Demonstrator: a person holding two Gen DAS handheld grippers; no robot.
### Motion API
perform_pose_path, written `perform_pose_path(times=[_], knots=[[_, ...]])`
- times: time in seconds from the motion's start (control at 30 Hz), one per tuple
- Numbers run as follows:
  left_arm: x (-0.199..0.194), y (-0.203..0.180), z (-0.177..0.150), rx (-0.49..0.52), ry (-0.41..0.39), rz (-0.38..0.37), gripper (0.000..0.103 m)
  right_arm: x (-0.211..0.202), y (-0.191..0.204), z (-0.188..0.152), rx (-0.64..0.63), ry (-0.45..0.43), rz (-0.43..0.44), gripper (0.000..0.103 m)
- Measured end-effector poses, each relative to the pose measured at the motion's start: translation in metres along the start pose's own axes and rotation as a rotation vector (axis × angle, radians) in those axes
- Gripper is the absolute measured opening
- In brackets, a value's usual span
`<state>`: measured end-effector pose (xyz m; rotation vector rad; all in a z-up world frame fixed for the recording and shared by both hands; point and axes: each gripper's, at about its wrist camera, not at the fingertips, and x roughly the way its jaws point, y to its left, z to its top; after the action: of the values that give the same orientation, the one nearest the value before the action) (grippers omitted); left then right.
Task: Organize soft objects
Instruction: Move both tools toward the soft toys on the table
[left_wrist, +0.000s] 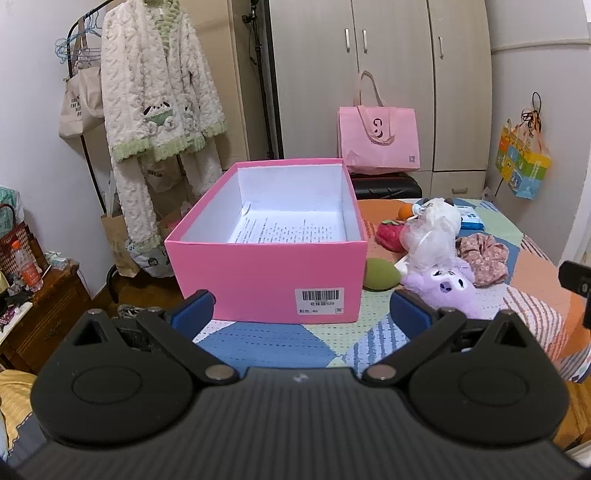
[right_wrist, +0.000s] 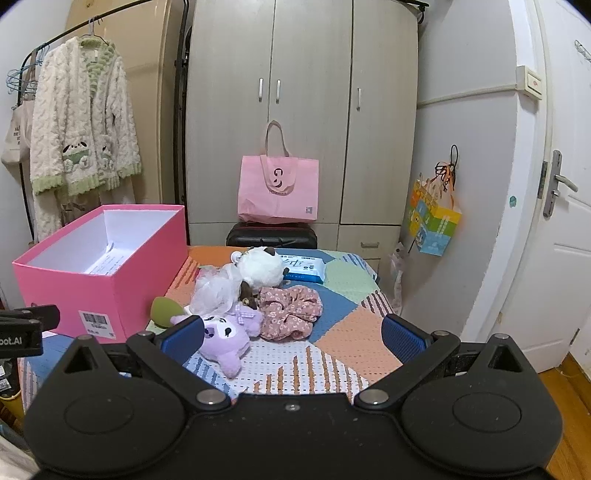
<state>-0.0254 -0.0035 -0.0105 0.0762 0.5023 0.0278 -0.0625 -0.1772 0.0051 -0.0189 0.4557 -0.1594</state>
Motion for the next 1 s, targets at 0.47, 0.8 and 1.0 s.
perform_pose_path(times=[0.47, 0.8, 1.0], knots=[[-0.004, 0.003, -0.005, -0.022, -0.095, -0.017, 0.103, 0.001, -0.003, -0.004, -0.007, -0.003, -0.013, 0.103], [-0.009, 0.011, -0.007, -0.062, -0.113, -0.069, 0.103, -0.002, -0.005, -0.004, 0.002, -0.013, -0.006, 0.103], [-0.015, 0.013, -0.008, -0.092, -0.114, -0.127, 0.103, -0.004, -0.005, -0.005, -0.006, -0.016, -0.005, 0.103]])
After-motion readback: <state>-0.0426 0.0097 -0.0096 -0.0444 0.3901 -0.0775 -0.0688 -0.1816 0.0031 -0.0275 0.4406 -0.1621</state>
